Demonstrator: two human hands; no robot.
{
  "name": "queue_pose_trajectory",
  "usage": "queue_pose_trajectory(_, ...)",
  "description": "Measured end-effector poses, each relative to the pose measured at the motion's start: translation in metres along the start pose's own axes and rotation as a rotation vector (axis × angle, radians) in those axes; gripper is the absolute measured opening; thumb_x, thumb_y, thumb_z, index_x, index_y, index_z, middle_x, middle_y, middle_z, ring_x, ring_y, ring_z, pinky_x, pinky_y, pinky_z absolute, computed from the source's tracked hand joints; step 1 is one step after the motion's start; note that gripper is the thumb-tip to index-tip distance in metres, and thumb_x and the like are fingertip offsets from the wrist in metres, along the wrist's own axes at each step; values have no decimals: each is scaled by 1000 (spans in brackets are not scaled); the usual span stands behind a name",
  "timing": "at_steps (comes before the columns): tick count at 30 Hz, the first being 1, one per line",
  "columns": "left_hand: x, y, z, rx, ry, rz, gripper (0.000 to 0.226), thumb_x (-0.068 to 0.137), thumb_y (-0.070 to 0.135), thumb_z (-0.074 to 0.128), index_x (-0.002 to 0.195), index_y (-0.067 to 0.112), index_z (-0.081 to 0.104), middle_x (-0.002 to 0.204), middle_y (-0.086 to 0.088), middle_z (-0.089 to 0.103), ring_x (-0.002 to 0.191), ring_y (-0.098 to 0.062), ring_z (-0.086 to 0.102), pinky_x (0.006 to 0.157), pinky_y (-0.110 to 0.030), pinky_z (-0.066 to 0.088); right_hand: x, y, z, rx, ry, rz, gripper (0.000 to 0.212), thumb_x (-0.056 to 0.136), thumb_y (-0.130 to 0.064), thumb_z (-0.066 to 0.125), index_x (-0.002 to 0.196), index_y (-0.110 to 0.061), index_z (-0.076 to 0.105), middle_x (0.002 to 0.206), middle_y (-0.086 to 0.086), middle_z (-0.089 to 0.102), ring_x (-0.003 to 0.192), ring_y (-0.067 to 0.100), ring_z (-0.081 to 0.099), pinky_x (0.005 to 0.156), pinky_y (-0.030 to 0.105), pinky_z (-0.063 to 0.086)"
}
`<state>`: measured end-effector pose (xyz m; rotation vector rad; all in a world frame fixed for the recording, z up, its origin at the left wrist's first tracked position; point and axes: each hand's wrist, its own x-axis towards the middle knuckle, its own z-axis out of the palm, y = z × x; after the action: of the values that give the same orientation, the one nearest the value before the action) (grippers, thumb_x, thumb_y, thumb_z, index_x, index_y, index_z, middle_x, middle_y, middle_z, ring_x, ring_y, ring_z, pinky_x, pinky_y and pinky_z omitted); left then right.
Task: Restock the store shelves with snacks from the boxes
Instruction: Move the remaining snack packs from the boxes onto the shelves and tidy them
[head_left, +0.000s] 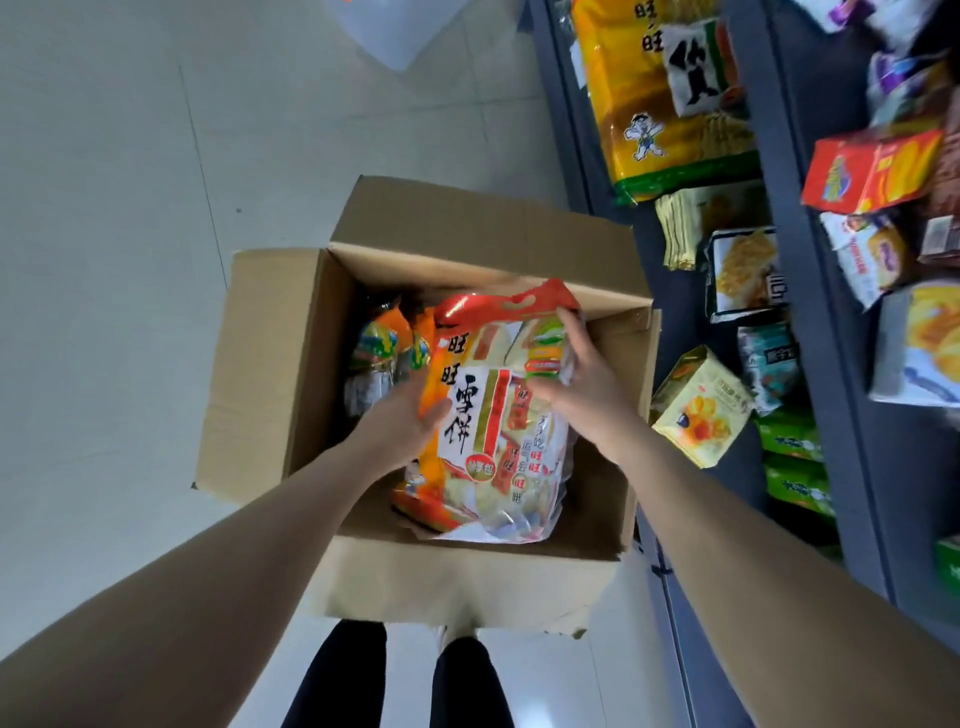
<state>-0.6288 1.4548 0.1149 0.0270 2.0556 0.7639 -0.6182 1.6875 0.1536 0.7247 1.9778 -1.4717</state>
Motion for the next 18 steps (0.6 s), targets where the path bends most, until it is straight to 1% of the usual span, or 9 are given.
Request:
queue_pose_trajectory(3, 2, -16, -8, -167, 138, -160, 80, 95, 57, 50, 157, 24, 12, 150, -13, 45, 129, -35, 50, 104, -44, 44, -4, 2, -21, 225, -35, 60, 80, 89, 0, 67, 148, -42, 34, 124, -5, 67, 113, 14, 66, 98, 48, 52)
queue_pose_trajectory(5, 1, -19, -16, -315, 115, -275, 89, 88, 65, 54, 157, 26, 13, 147, -13, 47, 124, -35, 54, 102, -43, 46, -6, 12, -31, 354, -112, 95, 75, 91, 1, 64, 146, -42, 38, 126, 2, 67, 116, 23, 65, 98, 56, 49)
queue_pose_trajectory(7, -4, -20, -29, -507, 14, -326, 84, 85, 58, 65, 152, 25, 28, 132, -9, 58, 108, -30, 63, 89, -38, 51, -5, 23, -32, 441, -178, 126, 75, 91, 2, 62, 147, -41, 36, 130, 7, 65, 120, 29, 63, 98, 58, 47)
queue_pose_trajectory(9, -10, -23, -41, -593, -97, -323, 76, 78, 45, 77, 141, 20, 42, 117, -5, 65, 97, -24, 67, 82, -37, 53, 0, 33, -27, 361, -175, 148, 76, 92, 1, 63, 150, -40, 35, 128, 7, 66, 118, 27, 65, 99, 56, 48)
queue_pose_trajectory(11, -9, -30, -46, -598, -96, -320, 84, 73, 36, 82, 141, 18, 37, 114, -5, 63, 94, -22, 66, 79, -38, 53, 4, 39, -16, 204, -118, 173, 75, 92, -3, 66, 152, -35, 35, 124, 4, 67, 113, 20, 66, 94, 39, 52)
queue_pose_trajectory(13, -7, -34, -44, -547, -25, -302, 91, 72, 33, 85, 141, 20, 28, 120, -7, 60, 95, -23, 64, 82, -42, 53, 10, 48, -4, 22, -69, 173, 72, 95, -8, 65, 155, -31, 32, 128, 1, 60, 117, 18, 60, 83, 17, 48)
queue_pose_trajectory(14, -5, -34, -41, -448, 36, -272, 92, 71, 36, 86, 140, 21, 27, 122, -7, 59, 97, -25, 64, 86, -45, 54, 14, 53, 1, -114, -38, 154, 70, 97, -12, 63, 156, -30, 30, 133, 1, 54, 121, 18, 55, 84, 15, 46)
queue_pose_trajectory(16, 0, -34, -32, -104, 206, -193, 89, 71, 49, 83, 138, 25, 29, 123, -9, 58, 102, -33, 62, 89, -50, 52, 21, 65, 8, -409, -10, 104, 67, 100, -22, 58, 157, -32, 24, 146, 7, 43, 128, 23, 49, 94, 22, 41)
queue_pose_trajectory(18, 4, -33, -23, 146, 363, -152, 88, 75, 51, 78, 143, 28, 27, 122, -16, 54, 104, -39, 60, 86, -50, 51, 26, 76, 13, -566, 18, 93, 66, 102, -26, 55, 158, -33, 21, 147, 8, 41, 128, 25, 49, 94, 28, 39)
